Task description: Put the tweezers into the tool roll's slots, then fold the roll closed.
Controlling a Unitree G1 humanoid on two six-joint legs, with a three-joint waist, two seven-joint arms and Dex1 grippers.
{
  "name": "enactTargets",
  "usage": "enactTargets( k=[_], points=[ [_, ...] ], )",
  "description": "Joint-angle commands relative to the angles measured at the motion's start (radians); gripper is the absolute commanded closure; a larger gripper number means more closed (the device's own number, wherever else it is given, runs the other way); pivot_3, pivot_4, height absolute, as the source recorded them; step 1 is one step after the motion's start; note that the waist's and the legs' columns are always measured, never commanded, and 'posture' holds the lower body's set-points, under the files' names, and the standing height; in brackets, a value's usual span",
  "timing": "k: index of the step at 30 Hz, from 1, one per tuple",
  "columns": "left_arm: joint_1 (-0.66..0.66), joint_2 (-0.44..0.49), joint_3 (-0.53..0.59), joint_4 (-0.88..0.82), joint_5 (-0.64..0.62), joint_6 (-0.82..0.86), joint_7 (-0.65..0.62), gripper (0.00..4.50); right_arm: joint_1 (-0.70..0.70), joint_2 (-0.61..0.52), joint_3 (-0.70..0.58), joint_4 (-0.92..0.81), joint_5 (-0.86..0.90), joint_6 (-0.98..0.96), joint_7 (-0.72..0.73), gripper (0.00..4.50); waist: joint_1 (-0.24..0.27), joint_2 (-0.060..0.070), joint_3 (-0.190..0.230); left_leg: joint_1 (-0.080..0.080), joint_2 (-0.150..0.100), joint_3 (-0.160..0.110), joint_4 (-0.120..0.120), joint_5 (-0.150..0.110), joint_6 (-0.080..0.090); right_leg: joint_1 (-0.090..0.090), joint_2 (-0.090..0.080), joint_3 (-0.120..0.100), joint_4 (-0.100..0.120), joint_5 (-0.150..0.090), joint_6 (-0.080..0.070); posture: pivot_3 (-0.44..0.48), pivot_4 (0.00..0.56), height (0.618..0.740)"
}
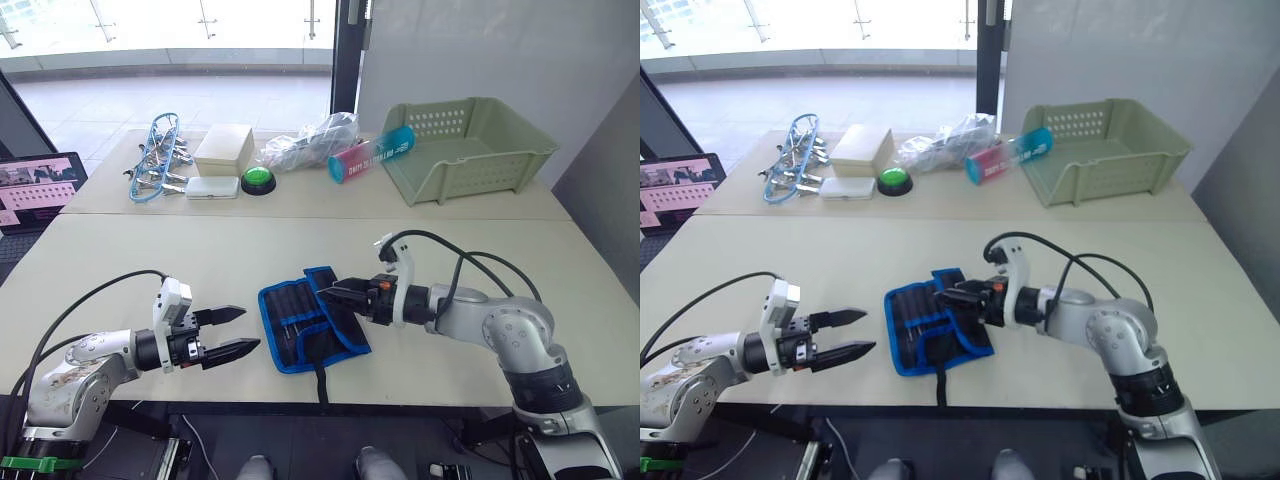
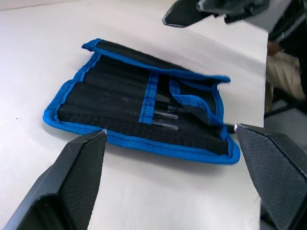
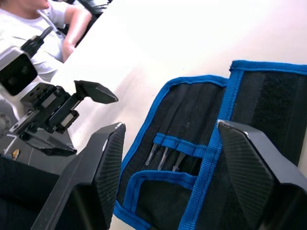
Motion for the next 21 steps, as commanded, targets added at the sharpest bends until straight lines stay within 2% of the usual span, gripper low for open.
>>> enactTargets(
  k=[1, 7, 14, 21],
  points=[
    [0.023, -0.003, 0.043, -0.061, -0.088, 0.131, 0.080, 0.00, 0.049, -0.045, 0.076, 0.054, -0.250, -0.267, 0.260, 2.36, 0.000, 0.000, 0.000, 0.000, 0.000, 0.000, 0.000, 0.000, 0.000, 0.000, 0.000, 0.000, 0.000, 0.000, 0.000, 0.000, 0.150, 0.740],
    [0.039, 0.001, 0.089, -0.093, -0.190, 0.286, 0.163, 0.00, 0.060, 0.006, 0.131, 0.198, -0.484, -0.464, 0.384, 4.48, -0.002, 0.000, 0.000, 0.001, 0.000, 0.000, 0.001, 0.000, 0.000, 0.000, 0.000, 0.001, 0.001, 0.000, 0.000, 0.000, 0.150, 0.740],
    [0.068, -0.015, 0.029, -0.115, -0.220, 0.447, 0.266, 0.00, 0.060, 0.060, 0.147, 0.269, -0.629, -0.495, 0.395, 4.48, 0.001, -0.001, 0.000, 0.001, 0.000, 0.000, 0.001, 0.000, 0.000, 0.000, 0.000, 0.000, 0.001, 0.000, 0.000, 0.000, 0.150, 0.740],
    [-0.042, -0.214, 0.038, -0.004, -0.246, 0.523, 0.482, 0.00, 0.069, 0.092, 0.119, 0.264, -0.671, -0.486, 0.404, 4.48, 0.028, 0.000, -0.001, 0.005, -0.001, 0.000, 0.003, 0.001, -0.001, 0.005, 0.000, 0.000, 0.002, 0.000, 0.000, 0.000, 0.150, 0.740]
  ],
)
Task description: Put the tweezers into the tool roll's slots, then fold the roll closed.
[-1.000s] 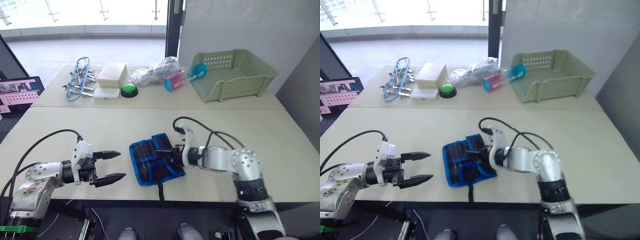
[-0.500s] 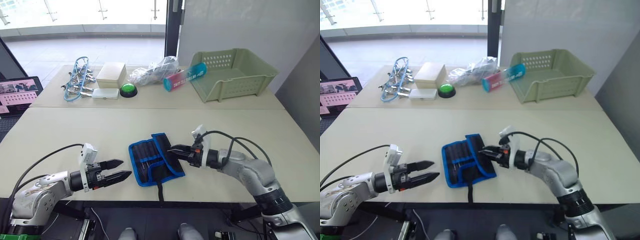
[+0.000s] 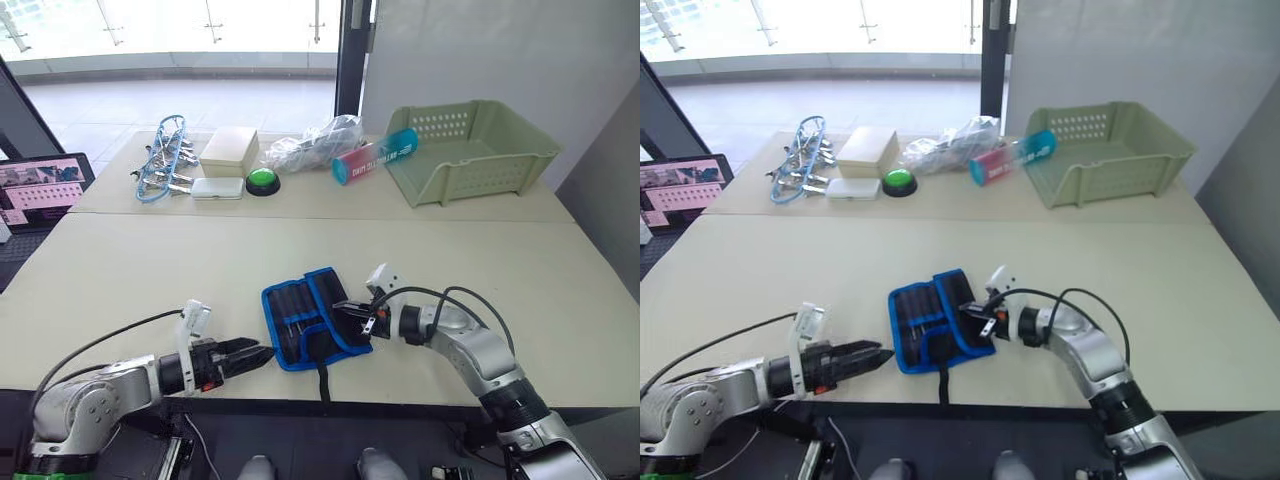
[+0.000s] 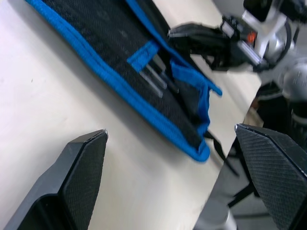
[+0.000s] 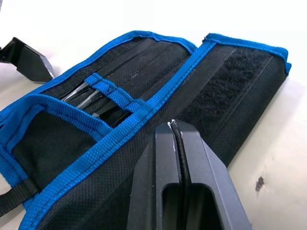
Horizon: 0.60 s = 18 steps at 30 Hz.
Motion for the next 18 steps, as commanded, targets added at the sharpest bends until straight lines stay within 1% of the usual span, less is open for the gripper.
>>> enactTargets(
  k=[1, 3, 7, 8, 9, 10, 11, 13, 15, 18],
  points=[
    [-0.033, -0.067, 0.001, 0.076, -0.004, 0.040, 0.105, 0.00, 0.003, 0.013, -0.015, -0.016, -0.018, 0.008, 0.006, 4.48, 0.006, 0.000, 0.000, 0.000, 0.000, 0.000, 0.000, 0.000, 0.000, 0.001, 0.000, 0.000, 0.000, 0.000, 0.000, 0.000, 0.150, 0.740],
    [-0.054, -0.104, 0.020, 0.105, -0.022, 0.068, 0.144, 0.00, 0.008, 0.017, -0.020, -0.021, -0.024, 0.012, 0.008, 4.48, 0.011, 0.000, -0.001, 0.001, -0.001, 0.000, 0.001, 0.000, 0.000, 0.002, -0.001, 0.000, 0.000, 0.000, 0.000, 0.000, 0.150, 0.740],
    [-0.053, -0.119, 0.019, 0.112, -0.034, 0.097, 0.149, 0.00, 0.016, 0.022, -0.026, -0.032, -0.035, 0.018, 0.008, 4.48, 0.011, 0.000, -0.001, 0.004, -0.001, 0.000, 0.001, 0.000, 0.000, 0.006, -0.001, 0.000, 0.000, 0.000, 0.000, 0.000, 0.150, 0.740],
    [-0.052, -0.120, 0.019, 0.111, -0.039, 0.103, 0.150, 0.55, 0.017, 0.023, -0.027, -0.034, -0.037, 0.019, 0.008, 4.50, 0.011, 0.000, -0.001, 0.005, -0.001, 0.000, 0.000, 0.000, -0.001, 0.007, -0.001, 0.000, -0.001, 0.000, 0.000, 0.000, 0.150, 0.740],
    [-0.049, -0.117, 0.016, 0.108, -0.039, 0.105, 0.147, 0.74, 0.019, 0.024, -0.029, -0.037, -0.037, 0.022, 0.007, 4.50, 0.011, 0.000, -0.001, 0.006, -0.001, 0.000, 0.000, 0.000, -0.001, 0.008, -0.001, 0.000, -0.002, 0.000, 0.000, 0.000, 0.150, 0.740],
    [-0.046, -0.117, 0.014, 0.102, -0.048, 0.114, 0.147, 1.19, 0.021, 0.024, -0.031, -0.041, -0.037, 0.025, 0.006, 4.50, 0.010, 0.000, -0.001, 0.006, -0.001, 0.000, 0.000, 0.000, -0.001, 0.008, -0.001, 0.000, -0.002, 0.000, 0.000, 0.000, 0.150, 0.740],
    [-0.046, -0.118, 0.013, 0.098, -0.052, 0.117, 0.149, 1.43, 0.021, 0.026, -0.034, -0.043, -0.036, 0.028, 0.004, 4.50, 0.008, 0.000, -0.001, 0.006, -0.001, 0.000, 0.000, 0.000, -0.001, 0.008, -0.001, 0.000, -0.002, 0.000, 0.000, 0.000, 0.150, 0.740],
    [-0.052, -0.124, 0.017, 0.095, -0.060, 0.121, 0.158, 2.20, 0.023, 0.027, -0.035, -0.047, -0.038, 0.030, 0.004, 4.50, 0.007, 0.000, -0.001, 0.006, -0.001, 0.000, -0.001, 0.000, -0.001, 0.008, -0.001, 0.000, -0.003, 0.000, 0.000, 0.000, 0.150, 0.740],
    [-0.061, -0.128, 0.025, 0.099, -0.064, 0.123, 0.166, 2.81, 0.024, 0.027, -0.037, -0.050, -0.039, 0.034, 0.004, 4.50, 0.008, 0.000, -0.001, 0.006, -0.001, 0.000, -0.001, 0.000, -0.001, 0.008, -0.001, 0.000, -0.004, 0.000, 0.000, 0.000, 0.150, 0.740],
    [-0.074, -0.132, 0.037, 0.105, -0.070, 0.125, 0.173, 3.85, 0.027, 0.027, -0.040, -0.054, -0.039, 0.038, 0.004, 4.50, 0.008, 0.000, -0.001, 0.005, -0.001, 0.000, -0.001, 0.000, -0.001, 0.008, -0.001, -0.001, -0.005, 0.000, 0.000, 0.000, 0.150, 0.740]
  ],
)
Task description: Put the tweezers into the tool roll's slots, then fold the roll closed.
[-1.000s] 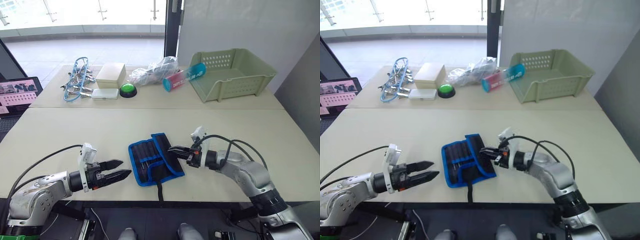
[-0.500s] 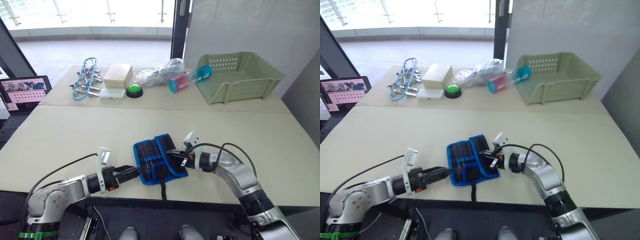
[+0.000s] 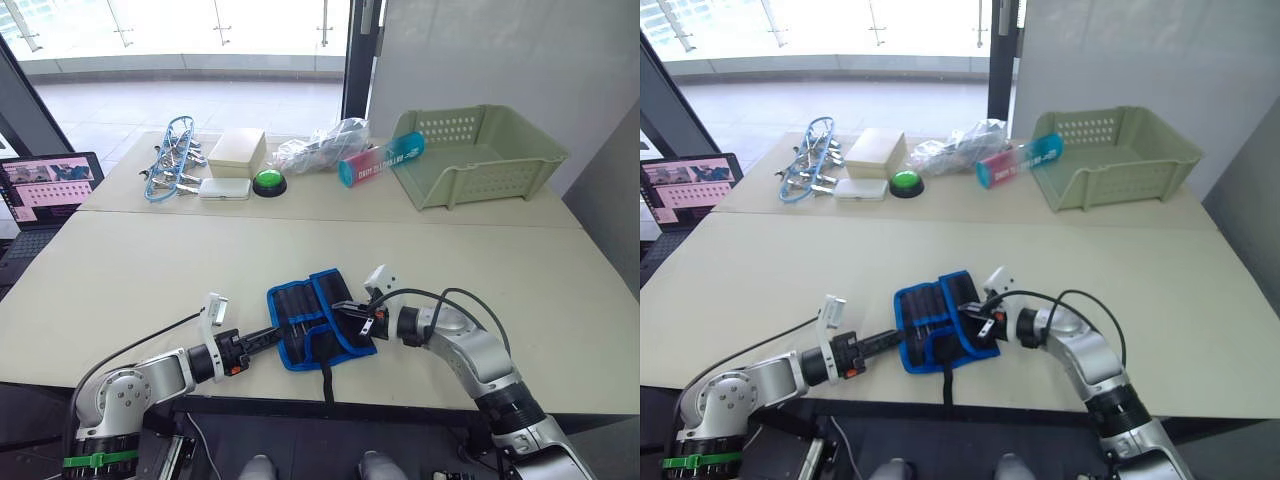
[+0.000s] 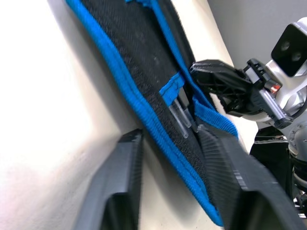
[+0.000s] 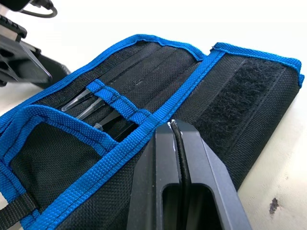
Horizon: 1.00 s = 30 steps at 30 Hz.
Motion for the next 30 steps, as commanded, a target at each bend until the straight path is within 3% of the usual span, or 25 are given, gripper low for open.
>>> enactTargets(
  k=[1, 2, 10, 21, 30],
  points=[
    [-0.013, -0.004, 0.006, 0.014, -0.017, 0.018, 0.013, 4.16, 0.012, 0.002, -0.024, -0.029, -0.008, 0.010, 0.002, 4.50, 0.000, 0.000, 0.000, 0.000, 0.000, 0.000, 0.000, 0.000, 0.000, 0.001, 0.000, 0.000, 0.000, 0.000, 0.000, 0.000, 0.150, 0.740],
    [-0.020, -0.002, 0.010, 0.020, -0.017, 0.015, 0.015, 4.44, 0.013, 0.001, -0.024, -0.031, -0.008, 0.011, 0.003, 4.50, 0.000, 0.000, 0.000, 0.001, 0.000, 0.000, 0.000, 0.000, 0.000, 0.001, 0.000, 0.000, 0.000, 0.000, 0.000, 0.000, 0.150, 0.740],
    [-0.104, 0.070, 0.040, 0.103, 0.006, -0.017, -0.031, 4.44, 0.023, 0.009, -0.010, -0.052, -0.023, 0.010, -0.003, 4.50, -0.005, 0.000, 0.000, 0.001, 0.000, -0.001, 0.000, 0.000, 0.000, 0.002, 0.000, -0.001, -0.001, 0.000, 0.000, 0.000, 0.150, 0.740],
    [-0.340, 0.164, -0.079, 0.213, 0.077, -0.043, -0.246, 4.44, 0.031, 0.076, 0.041, -0.018, -0.142, 0.025, -0.093, 4.50, -0.013, -0.002, 0.001, 0.000, 0.001, -0.001, -0.003, 0.001, -0.002, 0.000, 0.001, -0.001, -0.001, 0.000, 0.000, 0.000, 0.150, 0.740],
    [-0.442, -0.017, -0.228, 0.244, 0.149, -0.049, -0.211, 4.44, 0.051, 0.095, -0.014, -0.045, -0.121, 0.048, -0.122, 4.50, -0.006, -0.002, 0.001, 0.000, 0.000, -0.001, -0.002, 0.002, -0.003, 0.002, 0.000, -0.002, -0.003, 0.000, 0.000, 0.000, 0.150, 0.740]
  ],
)
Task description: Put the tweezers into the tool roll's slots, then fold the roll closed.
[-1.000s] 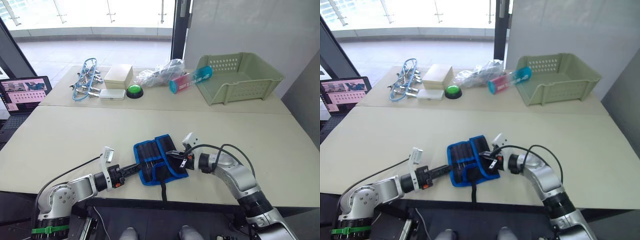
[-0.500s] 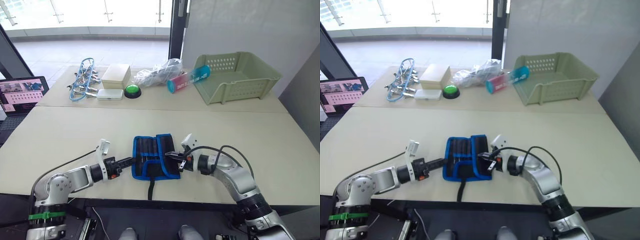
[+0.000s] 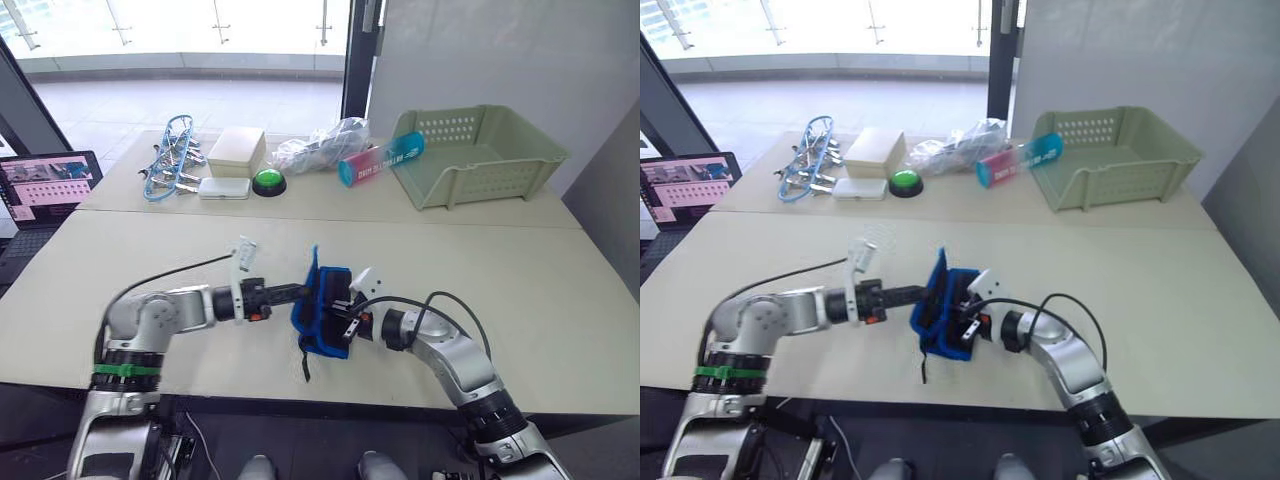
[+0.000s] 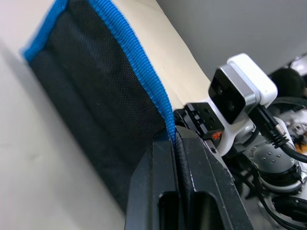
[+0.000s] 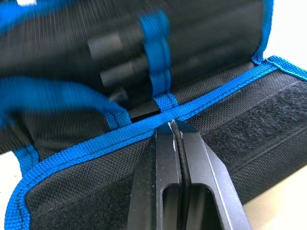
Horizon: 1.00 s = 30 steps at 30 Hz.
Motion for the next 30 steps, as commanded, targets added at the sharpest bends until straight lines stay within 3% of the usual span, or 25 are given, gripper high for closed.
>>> enactTargets(
  k=[1, 9, 16, 21, 28, 30],
  points=[
    [-0.025, -0.064, -0.036, 0.012, 0.042, -0.035, 0.022, 4.44, 0.026, 0.005, -0.046, -0.012, 0.013, 0.054, -0.032, 4.50, 0.000, 0.000, 0.000, 0.000, 0.000, 0.000, 0.000, 0.000, 0.000, 0.000, 0.000, 0.000, 0.000, 0.000, 0.000, 0.000, 0.150, 0.740],
    [-0.012, -0.155, -0.114, 0.101, 0.207, -0.125, 0.101, 4.44, 0.023, 0.038, -0.211, -0.099, 0.167, 0.199, -0.071, 4.50, 0.012, 0.000, 0.000, 0.000, -0.001, 0.000, 0.001, 0.000, 0.000, 0.001, 0.000, 0.000, -0.001, 0.000, 0.000, 0.000, 0.150, 0.740],
    [0.010, -0.185, -0.202, 0.110, 0.314, -0.185, 0.095, 4.44, -0.022, -0.005, -0.312, -0.188, 0.275, 0.290, -0.063, 4.50, 0.026, 0.000, 0.000, -0.001, -0.001, 0.000, 0.001, 0.000, 0.000, 0.002, -0.001, 0.000, -0.005, 0.001, 0.002, 0.000, 0.150, 0.740],
    [0.040, -0.149, -0.294, 0.081, 0.370, -0.175, 0.059, 4.44, -0.093, -0.028, -0.242, -0.187, 0.230, 0.272, -0.060, 4.50, 0.025, 0.000, -0.001, 0.000, -0.001, 0.000, 0.000, 0.000, 0.000, 0.004, -0.001, 0.000, -0.007, 0.001, 0.002, 0.000, 0.150, 0.740],
    [0.039, -0.154, -0.312, 0.094, 0.407, -0.184, 0.056, 4.44, -0.188, -0.041, -0.121, -0.096, 0.121, 0.229, -0.049, 4.50, 0.028, -0.001, -0.005, 0.000, -0.001, -0.001, 0.000, 0.000, 0.000, 0.004, -0.001, 0.000, -0.007, 0.001, 0.002, 0.000, 0.150, 0.740],
    [0.039, -0.147, -0.326, 0.085, 0.420, -0.194, 0.047, 3.82, -0.197, -0.066, -0.058, -0.058, 0.072, 0.216, -0.021, 4.50, 0.029, -0.001, -0.005, 0.000, -0.001, -0.001, 0.000, 0.000, 0.000, 0.004, -0.001, 0.000, -0.007, 0.001, 0.002, 0.000, 0.150, 0.740]
  ],
)
